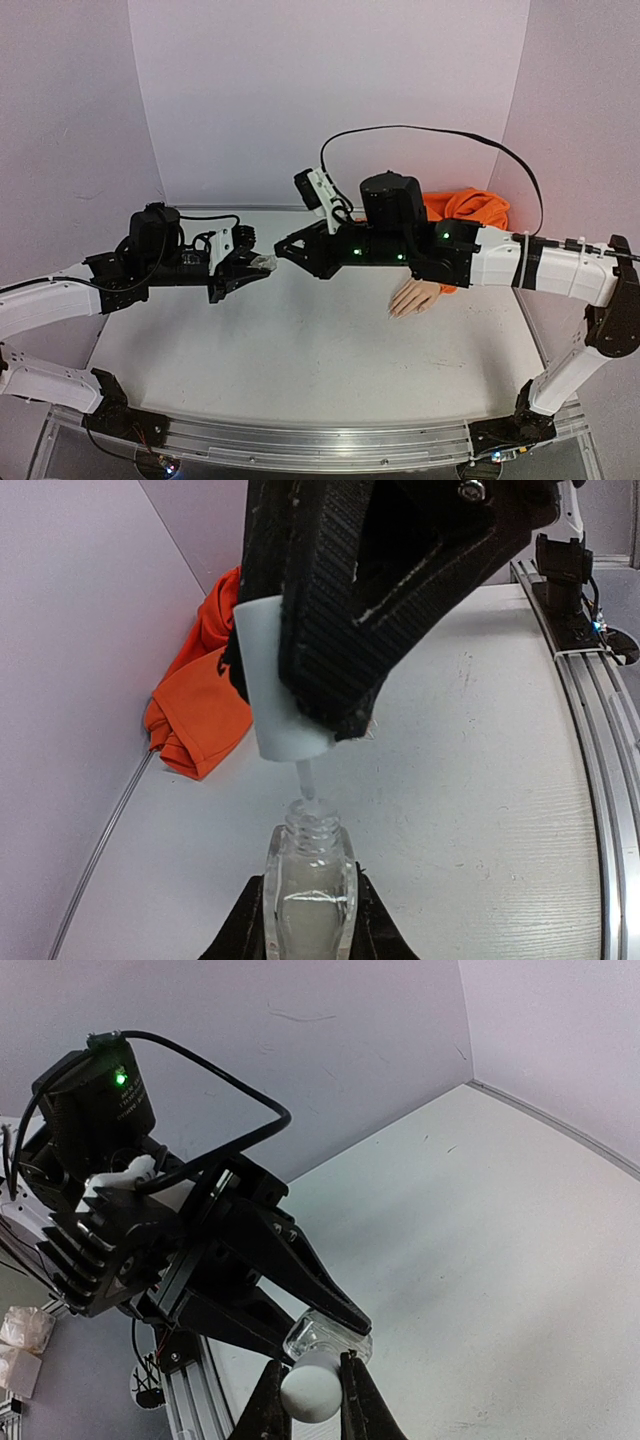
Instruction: Paint the nails
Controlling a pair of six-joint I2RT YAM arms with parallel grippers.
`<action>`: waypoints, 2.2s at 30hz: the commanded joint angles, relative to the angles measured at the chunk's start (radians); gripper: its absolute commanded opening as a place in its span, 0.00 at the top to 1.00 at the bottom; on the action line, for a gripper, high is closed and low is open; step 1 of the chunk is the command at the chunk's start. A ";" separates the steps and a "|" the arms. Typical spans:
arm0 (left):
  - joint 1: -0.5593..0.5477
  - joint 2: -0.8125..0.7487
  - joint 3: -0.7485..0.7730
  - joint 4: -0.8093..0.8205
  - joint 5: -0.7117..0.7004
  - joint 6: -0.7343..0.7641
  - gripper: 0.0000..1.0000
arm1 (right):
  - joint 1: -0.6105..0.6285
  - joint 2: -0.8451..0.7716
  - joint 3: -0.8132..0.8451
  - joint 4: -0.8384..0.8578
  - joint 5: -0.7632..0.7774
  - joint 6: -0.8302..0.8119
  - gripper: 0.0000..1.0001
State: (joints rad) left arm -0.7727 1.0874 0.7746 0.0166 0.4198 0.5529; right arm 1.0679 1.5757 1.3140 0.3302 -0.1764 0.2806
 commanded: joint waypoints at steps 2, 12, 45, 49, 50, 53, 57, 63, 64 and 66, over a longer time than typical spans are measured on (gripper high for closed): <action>-0.004 -0.019 0.011 0.034 0.020 0.001 1.00 | 0.010 0.015 0.046 0.044 -0.017 -0.008 1.00; -0.004 -0.025 0.012 0.033 0.020 -0.006 1.00 | 0.012 0.040 0.043 0.044 -0.024 -0.004 1.00; -0.008 -0.030 -0.009 0.140 -0.301 -0.174 1.00 | 0.106 0.244 0.152 0.120 0.365 0.483 0.76; -0.008 -0.034 -0.012 0.140 -0.311 -0.176 1.00 | 0.081 0.178 0.112 0.121 0.345 0.448 0.44; -0.008 -0.032 -0.010 0.139 -0.315 -0.178 1.00 | 0.076 0.156 0.096 0.119 0.349 0.434 0.39; -0.006 -0.020 -0.004 0.135 -0.338 -0.207 1.00 | 0.068 0.072 0.036 0.116 0.368 0.373 0.23; 0.002 -0.007 0.009 0.122 -0.301 -0.232 1.00 | 0.036 -0.038 -0.042 0.108 0.329 0.252 0.11; 0.049 0.041 0.071 0.110 0.155 -0.346 1.00 | -0.155 -0.117 -0.140 0.110 -0.119 -0.040 0.10; 0.053 0.056 0.088 0.111 0.269 -0.376 1.00 | -0.173 -0.126 -0.148 0.111 -0.188 -0.087 0.10; 0.053 0.096 0.128 0.114 0.460 -0.424 1.00 | -0.216 -0.143 -0.159 0.125 -0.340 -0.143 0.13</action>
State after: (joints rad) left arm -0.7250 1.1347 0.7868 0.0772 0.4244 0.2516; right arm 0.9092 1.4746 1.1839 0.4133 -0.1635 0.3492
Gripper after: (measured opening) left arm 0.213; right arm 0.897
